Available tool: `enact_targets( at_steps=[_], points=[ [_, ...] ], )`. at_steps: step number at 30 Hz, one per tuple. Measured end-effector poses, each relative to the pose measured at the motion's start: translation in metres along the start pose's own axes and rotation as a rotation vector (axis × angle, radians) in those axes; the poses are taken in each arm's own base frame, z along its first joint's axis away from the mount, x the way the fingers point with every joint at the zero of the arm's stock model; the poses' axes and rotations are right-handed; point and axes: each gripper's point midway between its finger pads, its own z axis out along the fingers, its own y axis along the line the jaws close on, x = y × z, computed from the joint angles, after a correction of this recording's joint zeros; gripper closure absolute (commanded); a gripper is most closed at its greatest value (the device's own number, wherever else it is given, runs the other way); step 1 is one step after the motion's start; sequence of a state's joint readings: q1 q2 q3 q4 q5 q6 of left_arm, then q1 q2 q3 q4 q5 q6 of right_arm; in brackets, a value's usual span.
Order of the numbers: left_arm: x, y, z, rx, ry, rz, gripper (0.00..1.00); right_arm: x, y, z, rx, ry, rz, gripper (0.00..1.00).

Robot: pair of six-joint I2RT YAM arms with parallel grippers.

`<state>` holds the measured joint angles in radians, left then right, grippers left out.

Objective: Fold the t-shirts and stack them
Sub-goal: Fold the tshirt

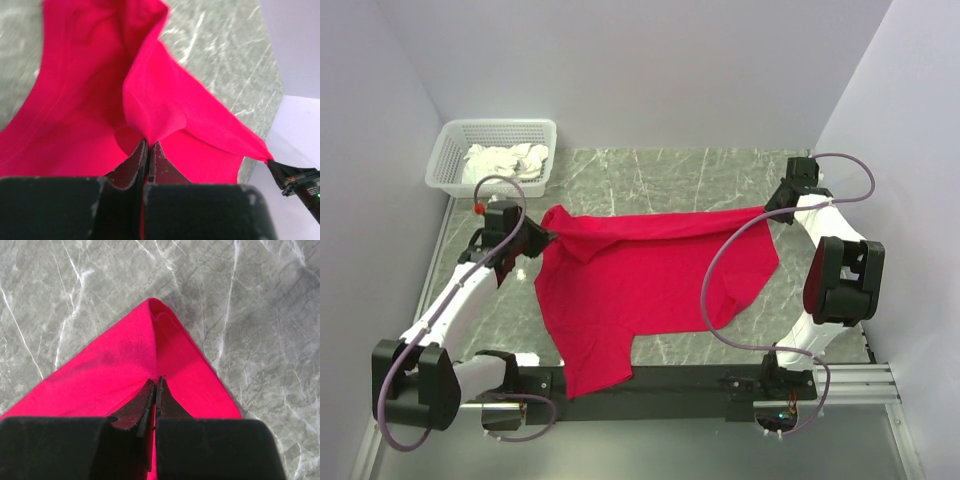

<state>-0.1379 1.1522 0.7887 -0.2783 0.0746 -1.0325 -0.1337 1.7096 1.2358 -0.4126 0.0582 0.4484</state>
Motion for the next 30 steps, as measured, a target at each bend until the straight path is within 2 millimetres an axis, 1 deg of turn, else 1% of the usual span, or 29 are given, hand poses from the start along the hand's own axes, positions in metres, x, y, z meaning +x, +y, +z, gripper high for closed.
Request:
enact_targets(
  at_steps=[2, 5, 9, 12, 16, 18, 22, 25, 30],
  points=[
    [0.009, 0.012, -0.001, -0.008, 0.01, -0.032, 0.99, 0.0, 0.0, 0.0, -0.001, 0.0, 0.0, 1.0],
    [0.02, 0.024, -0.005, -0.005, 0.012, -0.072, 0.99, 0.0, 0.0, 0.001, 0.0, 0.001, 0.0, 1.0],
    [0.027, 0.028, -0.011, 0.016, 0.009, -0.111, 0.99, 0.004, -0.001, 0.005, 0.006, 0.012, -0.001, 1.0],
    [0.032, 0.03, -0.011, 0.035, 0.012, -0.144, 0.99, 0.007, -0.003, 0.009, 0.012, 0.024, -0.002, 1.0],
    [0.047, 0.045, -0.009, 0.022, 0.038, -0.185, 0.99, 0.01, -0.003, 0.013, 0.014, 0.035, -0.003, 1.0],
    [0.052, 0.048, -0.01, 0.022, 0.051, -0.205, 0.99, 0.013, -0.004, 0.015, 0.014, 0.042, -0.004, 1.0],
    [0.051, 0.039, -0.014, 0.051, 0.055, -0.22, 0.99, 0.015, -0.003, 0.017, 0.01, 0.05, -0.004, 1.0],
    [0.049, 0.027, -0.017, 0.083, 0.06, -0.223, 0.99, 0.016, -0.004, 0.017, 0.012, 0.053, -0.004, 1.0],
    [0.048, 0.019, -0.023, 0.119, 0.063, -0.241, 0.99, 0.016, -0.004, 0.018, 0.013, 0.054, -0.004, 1.0]
  ],
)
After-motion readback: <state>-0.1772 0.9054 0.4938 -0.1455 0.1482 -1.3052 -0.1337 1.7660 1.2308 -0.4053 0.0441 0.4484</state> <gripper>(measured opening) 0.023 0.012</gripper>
